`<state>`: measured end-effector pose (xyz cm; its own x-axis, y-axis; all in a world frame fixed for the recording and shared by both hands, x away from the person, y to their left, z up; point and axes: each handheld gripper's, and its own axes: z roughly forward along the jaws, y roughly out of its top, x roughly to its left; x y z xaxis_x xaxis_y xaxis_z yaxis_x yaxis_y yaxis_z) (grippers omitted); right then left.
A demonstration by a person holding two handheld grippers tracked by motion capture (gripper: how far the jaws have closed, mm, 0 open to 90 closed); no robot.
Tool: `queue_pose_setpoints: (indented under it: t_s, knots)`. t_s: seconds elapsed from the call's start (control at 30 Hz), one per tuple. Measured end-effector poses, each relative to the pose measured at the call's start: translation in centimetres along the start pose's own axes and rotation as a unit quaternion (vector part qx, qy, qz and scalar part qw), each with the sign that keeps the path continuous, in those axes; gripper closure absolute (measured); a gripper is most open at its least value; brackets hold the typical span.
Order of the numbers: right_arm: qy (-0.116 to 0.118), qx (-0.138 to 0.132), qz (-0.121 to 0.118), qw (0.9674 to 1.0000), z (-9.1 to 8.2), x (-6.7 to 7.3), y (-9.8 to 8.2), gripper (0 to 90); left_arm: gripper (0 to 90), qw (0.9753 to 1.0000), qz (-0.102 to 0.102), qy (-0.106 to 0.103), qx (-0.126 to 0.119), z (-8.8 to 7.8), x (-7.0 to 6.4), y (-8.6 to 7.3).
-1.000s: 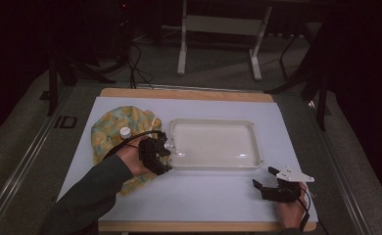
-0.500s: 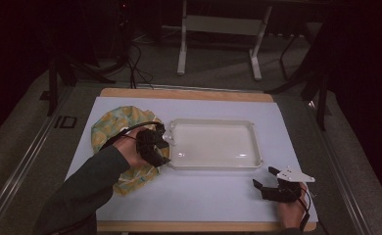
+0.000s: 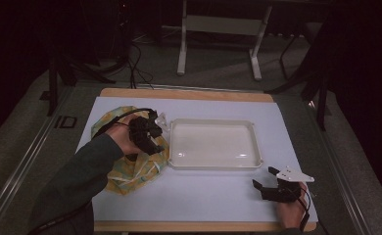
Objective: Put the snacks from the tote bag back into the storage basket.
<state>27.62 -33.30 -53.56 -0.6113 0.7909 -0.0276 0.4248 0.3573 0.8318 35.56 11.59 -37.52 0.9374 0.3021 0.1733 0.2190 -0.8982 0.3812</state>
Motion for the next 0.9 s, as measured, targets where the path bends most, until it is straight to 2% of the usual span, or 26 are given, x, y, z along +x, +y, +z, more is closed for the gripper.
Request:
queue_pose_setpoints:
  t_s: [0.03, 0.17, 0.43, 0.57, 0.63, 0.73, 0.9]
  knots:
    - [0.0, 0.0, 0.0, 1.0, 0.0, 0.0, 0.0, 16.3, 47.2, 1.0, -0.002, 0.007, 0.004, -0.2, 0.3, -0.1]
    - [-0.001, 0.0, -0.002, 1.0, 0.0, 0.0, 0.0, 15.8, 47.2, 0.9999, -0.008, 0.007, 0.012, -0.4, 0.9, -0.2]
    - [0.002, 0.0, -0.006, 1.0, 0.0, 0.0, 0.0, 14.9, 47.1, 0.9989, -0.033, 0.011, 0.03, -1.2, 2.7, -1.2]
    - [0.0, 0.0, -0.006, 1.0, 0.0, 0.1, 0.0, 14.9, 47.1, 0.9972, -0.052, 0.009, 0.053, -1.3, 3.5, -1.9]
    - [0.001, 0.0, -0.006, 1.0, 0.0, 0.1, 0.0, 14.9, 48.0, 0.9969, -0.056, 0.008, 0.055, -1.3, 3.7, -2.0]
    - [0.0, -0.001, -0.004, 1.0, 0.0, 0.1, 0.0, 14.9, 49.9, 0.9954, -0.077, 0.003, 0.057, -1.6, 4.2, -2.5]
    - [0.0, -0.002, -0.005, 1.0, 0.0, 0.1, 0.0, 14.9, 51.0, 0.9944, -0.085, 0.0, 0.063, -1.9, 4.5, -2.9]
